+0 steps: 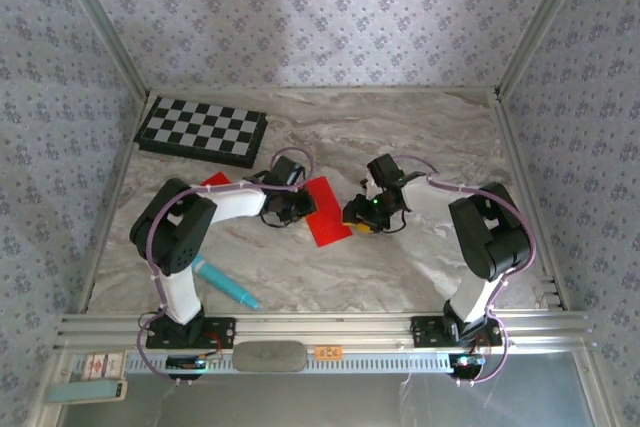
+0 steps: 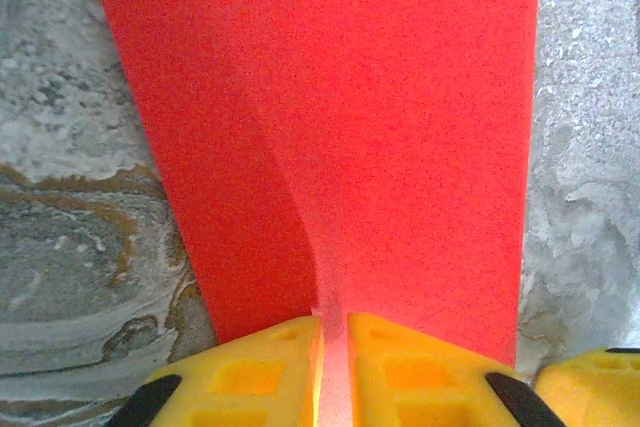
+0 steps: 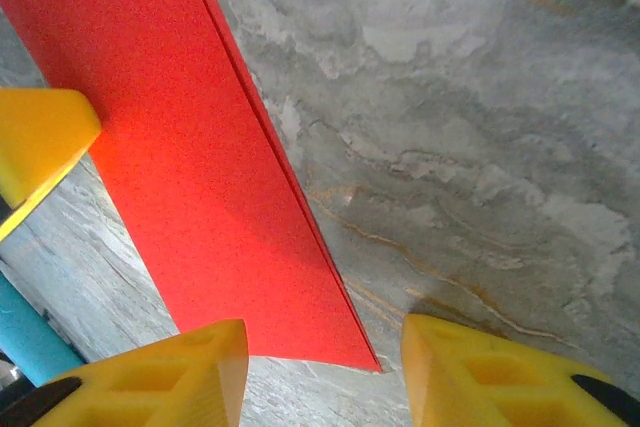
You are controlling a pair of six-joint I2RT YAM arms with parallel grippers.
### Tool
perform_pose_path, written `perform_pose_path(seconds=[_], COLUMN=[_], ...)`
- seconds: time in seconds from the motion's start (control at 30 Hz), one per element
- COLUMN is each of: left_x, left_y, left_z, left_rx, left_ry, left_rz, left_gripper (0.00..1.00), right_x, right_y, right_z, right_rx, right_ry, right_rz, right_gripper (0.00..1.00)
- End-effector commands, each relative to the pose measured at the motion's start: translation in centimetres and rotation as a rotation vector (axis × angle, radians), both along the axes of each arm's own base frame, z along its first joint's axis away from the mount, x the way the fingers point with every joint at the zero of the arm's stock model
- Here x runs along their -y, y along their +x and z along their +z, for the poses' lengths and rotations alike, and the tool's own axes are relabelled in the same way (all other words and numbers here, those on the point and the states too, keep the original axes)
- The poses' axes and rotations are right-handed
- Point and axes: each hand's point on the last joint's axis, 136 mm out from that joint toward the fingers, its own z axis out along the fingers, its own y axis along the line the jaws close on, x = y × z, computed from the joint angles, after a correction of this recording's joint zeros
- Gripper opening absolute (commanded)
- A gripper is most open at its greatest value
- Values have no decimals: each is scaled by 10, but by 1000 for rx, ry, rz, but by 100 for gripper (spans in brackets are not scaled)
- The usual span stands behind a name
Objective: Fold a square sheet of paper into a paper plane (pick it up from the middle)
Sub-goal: First fold the square sheet of paper in half at the center of the table, then fold the triangle a second time at the center of the table.
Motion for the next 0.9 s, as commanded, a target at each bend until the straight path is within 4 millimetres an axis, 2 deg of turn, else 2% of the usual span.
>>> perform_pose_path(seconds=[0.0,0.33,0.87], left_x=[-13,-16,-20], left_y=[-12,-12,-15], left_z=[-24,-29,-36], left_rx=[-91,-155,-174], left_ry=[31,-110,-98], left_rz=[24,77,76], left_gripper=[15,18,18], right_x=[-3,-6,-18], right_y=[-8,-10,-12], right_z=[0,0,12], right_rx=[-21,-17,0], right_ry=[-4,-5,59], right_rz=[46,60,89], right_gripper=[46,46,41])
